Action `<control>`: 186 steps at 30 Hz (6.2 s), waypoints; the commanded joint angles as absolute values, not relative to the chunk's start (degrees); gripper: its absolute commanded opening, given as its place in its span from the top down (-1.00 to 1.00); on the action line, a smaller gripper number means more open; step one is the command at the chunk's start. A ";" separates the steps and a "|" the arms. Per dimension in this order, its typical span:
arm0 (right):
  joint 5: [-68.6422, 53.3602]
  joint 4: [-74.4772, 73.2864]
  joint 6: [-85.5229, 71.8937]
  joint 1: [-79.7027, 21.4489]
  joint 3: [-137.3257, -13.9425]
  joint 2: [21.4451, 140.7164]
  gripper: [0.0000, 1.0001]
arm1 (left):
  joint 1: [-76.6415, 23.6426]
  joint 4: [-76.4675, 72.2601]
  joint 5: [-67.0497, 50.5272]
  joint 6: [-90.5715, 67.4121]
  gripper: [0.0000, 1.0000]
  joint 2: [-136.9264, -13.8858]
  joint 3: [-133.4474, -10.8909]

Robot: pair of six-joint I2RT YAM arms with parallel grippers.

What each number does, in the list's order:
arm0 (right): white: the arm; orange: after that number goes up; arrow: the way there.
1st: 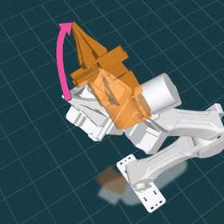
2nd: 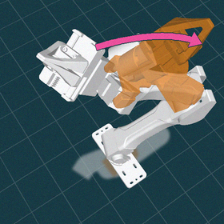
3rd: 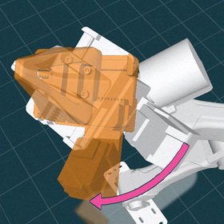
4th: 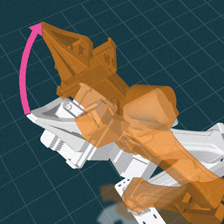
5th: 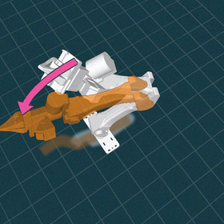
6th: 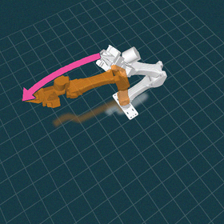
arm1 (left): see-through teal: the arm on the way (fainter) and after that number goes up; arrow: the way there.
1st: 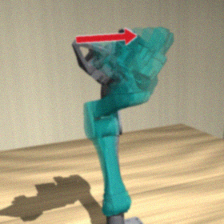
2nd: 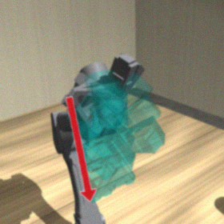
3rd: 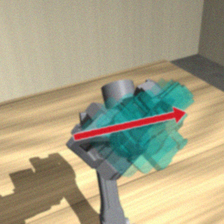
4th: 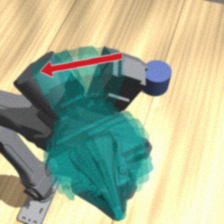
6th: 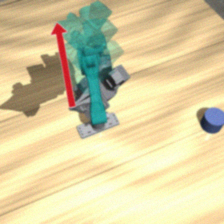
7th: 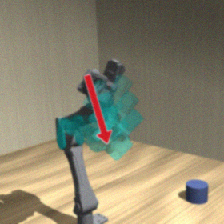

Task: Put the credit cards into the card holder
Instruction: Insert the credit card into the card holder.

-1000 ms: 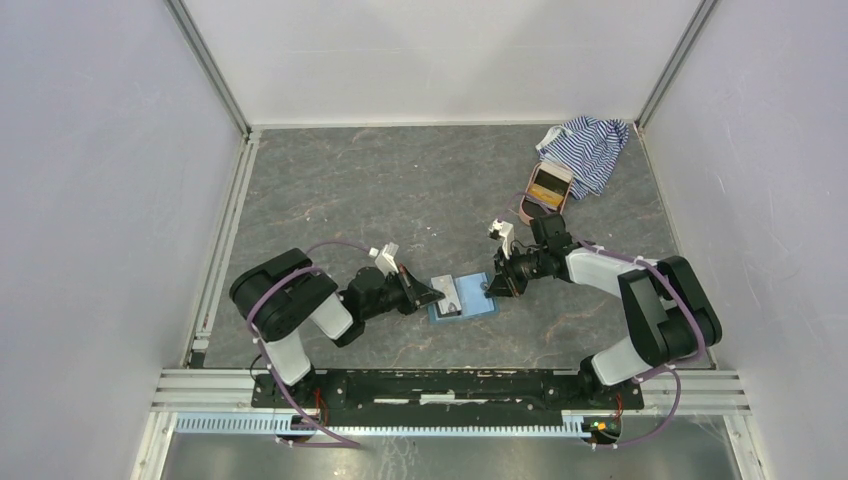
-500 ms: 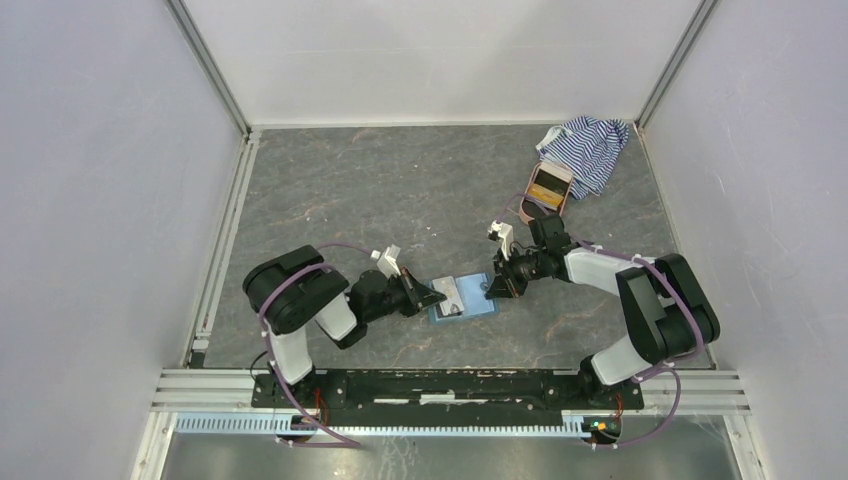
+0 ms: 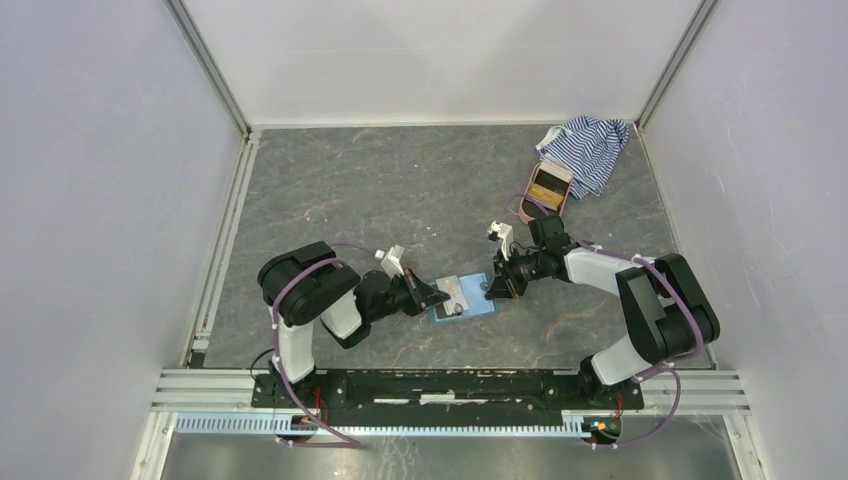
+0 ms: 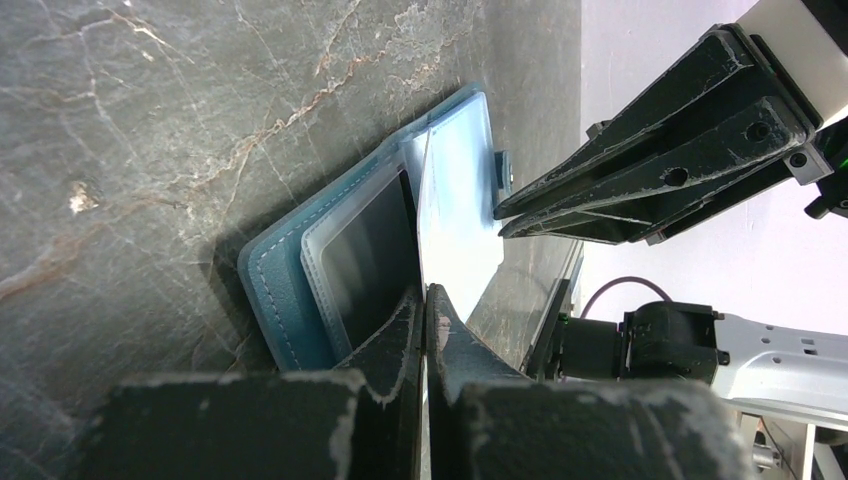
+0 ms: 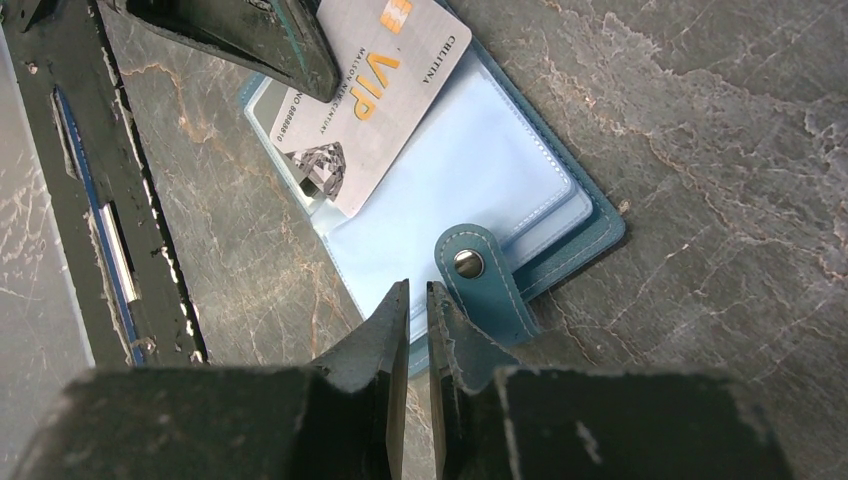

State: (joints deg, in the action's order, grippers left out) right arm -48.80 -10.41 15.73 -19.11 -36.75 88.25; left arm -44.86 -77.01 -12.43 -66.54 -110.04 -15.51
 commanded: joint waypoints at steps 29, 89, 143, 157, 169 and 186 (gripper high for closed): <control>-49.13 -10.36 16.00 -19.52 -38.50 88.37 0.67 | -46.14 -93.80 -13.60 -76.50 0.96 -119.62 -11.96; -51.33 -10.60 16.40 -19.67 -38.67 86.59 0.65 | -47.46 -35.34 -13.27 -62.61 0.08 -101.11 -30.81; -57.89 -5.76 10.42 -19.63 -35.58 91.34 0.66 | -52.65 -12.80 -6.08 -60.23 0.05 -98.04 -46.04; -52.27 -5.29 8.79 -19.43 -35.10 93.63 0.67 | -52.65 -13.50 -6.40 -61.08 0.03 -97.26 -45.27; -52.93 -6.06 9.22 -19.29 -35.49 94.30 0.67 | -52.54 -8.04 -3.58 -57.88 -0.02 -94.62 -46.58; -56.68 -5.52 9.65 -19.39 -35.68 92.76 0.62 | -52.71 -5.97 -3.34 -56.76 -0.03 -93.80 -47.37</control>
State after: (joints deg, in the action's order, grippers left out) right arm -56.01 -6.31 8.45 -19.33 -35.42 93.41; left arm -52.58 -5.63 -3.14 -58.81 -94.50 -45.21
